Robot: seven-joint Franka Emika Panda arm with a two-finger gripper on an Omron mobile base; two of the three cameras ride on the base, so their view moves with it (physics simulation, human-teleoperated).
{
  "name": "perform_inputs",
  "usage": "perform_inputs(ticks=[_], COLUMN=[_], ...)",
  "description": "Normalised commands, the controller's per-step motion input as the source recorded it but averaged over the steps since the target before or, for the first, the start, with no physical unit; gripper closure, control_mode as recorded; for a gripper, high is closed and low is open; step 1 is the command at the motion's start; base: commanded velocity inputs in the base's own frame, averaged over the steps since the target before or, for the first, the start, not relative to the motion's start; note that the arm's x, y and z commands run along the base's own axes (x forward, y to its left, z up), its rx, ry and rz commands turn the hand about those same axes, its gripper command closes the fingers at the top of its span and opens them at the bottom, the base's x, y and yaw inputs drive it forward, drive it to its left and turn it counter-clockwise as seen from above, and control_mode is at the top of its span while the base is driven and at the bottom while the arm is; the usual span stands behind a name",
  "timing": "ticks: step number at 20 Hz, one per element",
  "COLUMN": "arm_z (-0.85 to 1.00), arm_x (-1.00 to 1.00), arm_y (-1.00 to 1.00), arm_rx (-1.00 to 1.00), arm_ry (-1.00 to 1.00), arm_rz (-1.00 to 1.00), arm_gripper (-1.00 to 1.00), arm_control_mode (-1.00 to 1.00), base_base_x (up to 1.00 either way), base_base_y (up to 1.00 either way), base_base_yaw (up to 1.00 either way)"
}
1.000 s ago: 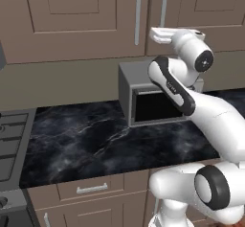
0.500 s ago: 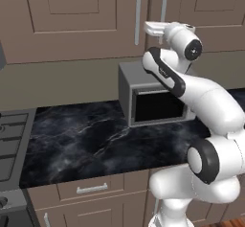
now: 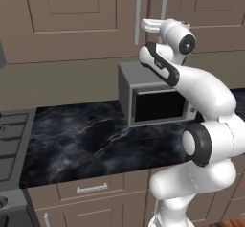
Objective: The dining table condiment station is running low on syrup bottle. Refill the condiment station by opening the cabinet and taking the syrup bottle from the cabinet and placing it on the dining table.
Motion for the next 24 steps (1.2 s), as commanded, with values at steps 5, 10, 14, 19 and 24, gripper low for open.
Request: perform_inputs(ticks=[5, 10, 14, 19, 24], arm_z=[-0.15, -0.07, -0.17, -0.4, -0.43], arm_x=[0.7, 0.51, 0.12, -0.09, -0.46], arm_y=[0.0, 0.0, 0.0, -0.24, -0.54], arm_rx=[0.0, 0.0, 0.0, 0.0, 0.0], arm_ry=[0.1, 0.02, 0.0, 0.0, 0.0], arm_rz=[0.0, 0.0, 0.0, 0.02, 0.04], arm_gripper=[1.0, 1.0, 1.0, 1.0, 1.0], arm_control_mode=[-1.0, -1.0, -1.0, -1.0, -1.0], base_base_x=[0.0, 0.0, 0.0, 0.0, 0.0], base_base_y=[0.0, 0.0, 0.0, 0.0, 0.0], base_base_yaw=[0.0, 0.0, 0.0, 0.0, 0.0])
